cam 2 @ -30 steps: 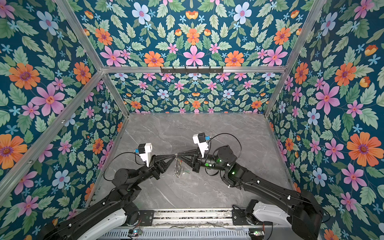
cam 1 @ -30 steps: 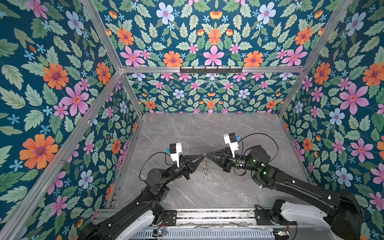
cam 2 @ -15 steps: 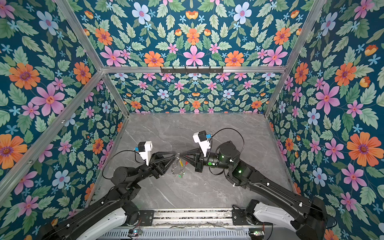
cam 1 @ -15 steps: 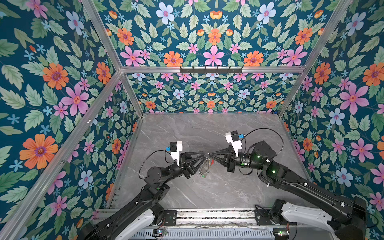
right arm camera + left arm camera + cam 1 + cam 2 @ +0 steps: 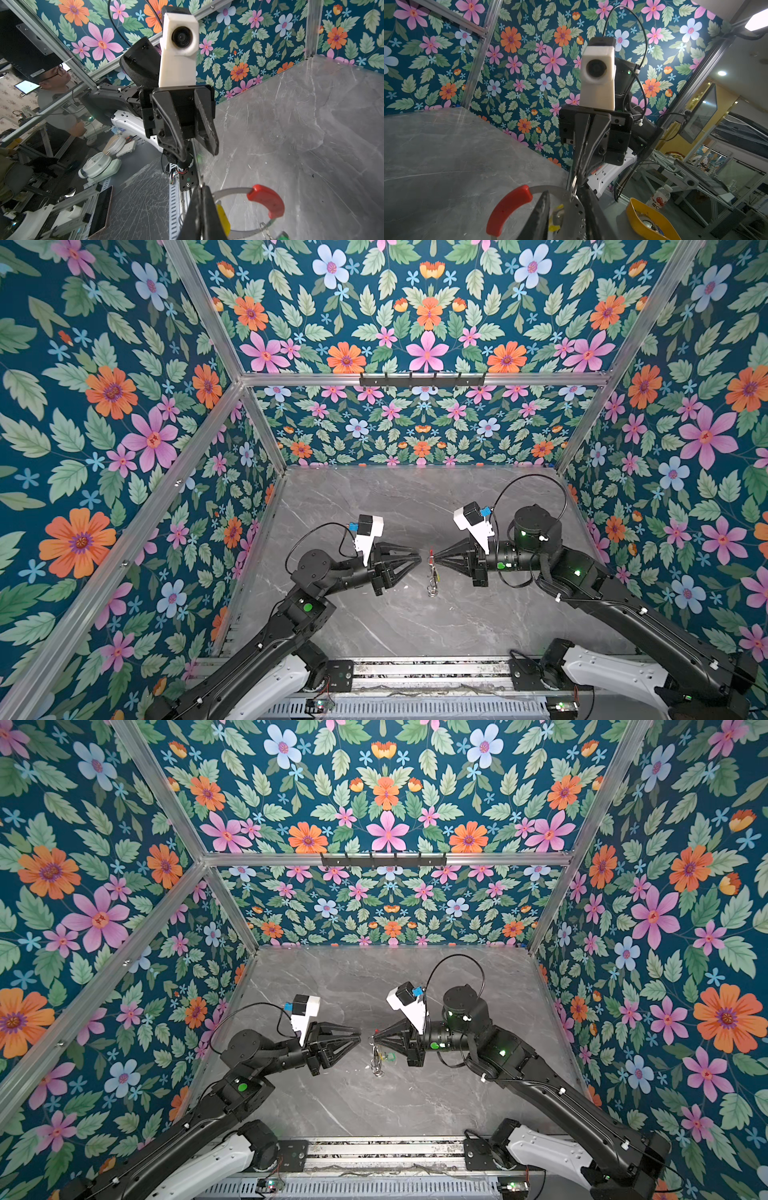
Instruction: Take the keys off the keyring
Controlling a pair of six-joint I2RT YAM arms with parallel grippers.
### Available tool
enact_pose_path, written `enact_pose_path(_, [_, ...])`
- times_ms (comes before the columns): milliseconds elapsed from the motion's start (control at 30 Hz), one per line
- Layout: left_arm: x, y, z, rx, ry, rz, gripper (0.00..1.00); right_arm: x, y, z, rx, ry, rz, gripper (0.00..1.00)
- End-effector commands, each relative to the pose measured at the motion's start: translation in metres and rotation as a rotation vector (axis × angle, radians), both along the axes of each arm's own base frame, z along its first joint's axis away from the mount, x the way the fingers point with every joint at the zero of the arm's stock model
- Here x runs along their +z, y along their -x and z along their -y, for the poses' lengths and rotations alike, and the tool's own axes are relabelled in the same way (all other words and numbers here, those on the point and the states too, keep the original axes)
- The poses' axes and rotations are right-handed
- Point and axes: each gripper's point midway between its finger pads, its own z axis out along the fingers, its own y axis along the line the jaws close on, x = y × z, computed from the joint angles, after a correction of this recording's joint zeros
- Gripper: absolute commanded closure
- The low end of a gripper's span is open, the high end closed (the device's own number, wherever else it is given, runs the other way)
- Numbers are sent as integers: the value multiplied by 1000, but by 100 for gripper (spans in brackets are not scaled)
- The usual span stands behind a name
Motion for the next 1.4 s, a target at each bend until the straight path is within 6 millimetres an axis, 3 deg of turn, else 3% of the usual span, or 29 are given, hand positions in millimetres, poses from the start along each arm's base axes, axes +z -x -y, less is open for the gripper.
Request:
enact_pose_path(0, [-9, 6, 6, -59, -56, -11, 71, -3, 5, 0, 38, 28, 9, 100])
enact_pose_path(467, [-12, 10, 13, -127, -57, -30, 79, -3, 0, -6, 42, 42, -1, 100])
enact_pose_path(900, [-6, 15, 11, -144, -22, -2, 99, -4, -3, -9, 39, 39, -8, 100])
enact_pose_path(1100, [-3, 15, 10, -144, 10, 1, 100, 0, -5, -10, 31, 21, -10, 100])
enact_pose_path(1267, [6, 11, 4, -88, 64, 24, 100, 20, -11, -7, -32, -88, 11, 69])
enact_pose_path(1367, [13, 8, -1, -47, 116, 50, 100, 38, -10, -2, -68, -199, 35, 58])
